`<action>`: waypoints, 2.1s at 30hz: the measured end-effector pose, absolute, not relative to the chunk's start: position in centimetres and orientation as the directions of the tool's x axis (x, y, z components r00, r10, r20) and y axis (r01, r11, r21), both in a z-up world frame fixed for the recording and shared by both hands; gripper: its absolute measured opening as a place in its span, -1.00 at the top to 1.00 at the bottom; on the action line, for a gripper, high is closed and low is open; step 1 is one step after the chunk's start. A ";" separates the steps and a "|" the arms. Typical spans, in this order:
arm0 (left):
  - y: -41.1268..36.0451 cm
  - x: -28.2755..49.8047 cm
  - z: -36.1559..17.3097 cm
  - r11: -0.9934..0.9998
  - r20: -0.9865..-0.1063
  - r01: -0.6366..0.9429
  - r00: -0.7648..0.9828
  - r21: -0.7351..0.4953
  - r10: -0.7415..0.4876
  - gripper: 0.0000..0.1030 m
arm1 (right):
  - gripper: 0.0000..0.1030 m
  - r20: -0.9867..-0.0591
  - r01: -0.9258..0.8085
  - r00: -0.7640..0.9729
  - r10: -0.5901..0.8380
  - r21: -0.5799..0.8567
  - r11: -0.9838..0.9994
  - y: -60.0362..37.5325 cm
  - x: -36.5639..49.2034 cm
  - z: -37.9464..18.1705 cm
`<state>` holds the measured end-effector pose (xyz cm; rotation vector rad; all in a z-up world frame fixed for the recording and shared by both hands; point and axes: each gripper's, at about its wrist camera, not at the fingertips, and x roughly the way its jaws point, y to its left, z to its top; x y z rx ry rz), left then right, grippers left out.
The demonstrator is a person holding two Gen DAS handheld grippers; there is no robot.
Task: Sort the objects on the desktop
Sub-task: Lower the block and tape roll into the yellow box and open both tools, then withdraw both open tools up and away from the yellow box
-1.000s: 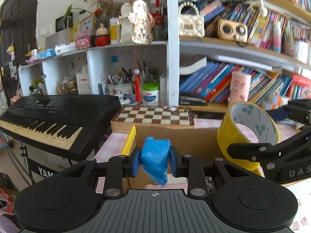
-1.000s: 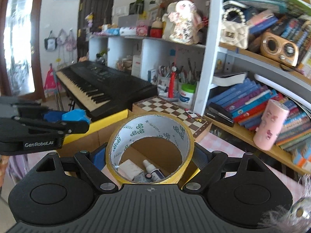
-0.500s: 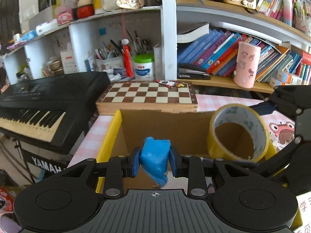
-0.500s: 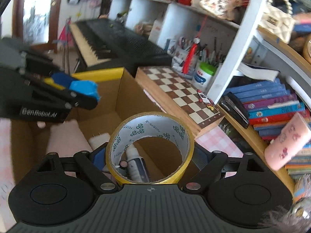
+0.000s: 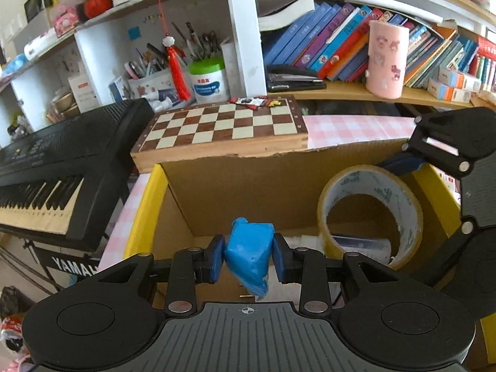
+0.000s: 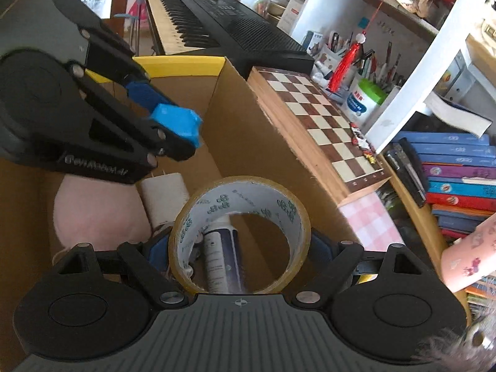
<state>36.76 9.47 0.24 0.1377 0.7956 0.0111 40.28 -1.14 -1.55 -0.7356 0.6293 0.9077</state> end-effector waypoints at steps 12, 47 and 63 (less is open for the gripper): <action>9.0 36.0 0.7 0.984 -0.683 0.040 0.725 0.172 0.090 -0.69 | -0.70 -0.770 -0.853 0.462 0.440 -0.250 0.459 -0.8 41.0 -1.7; 9.0 22.2 9.2 0.993 -0.400 0.031 0.916 0.115 0.018 -0.97 | -0.77 -0.483 -0.554 0.769 0.417 -0.181 0.812 -9.1 30.3 6.6; 9.6 15.4 9.2 0.995 -0.382 0.054 0.924 0.080 -0.020 -0.98 | -0.77 -0.434 -0.364 0.855 0.283 -0.114 0.924 -12.0 21.0 6.4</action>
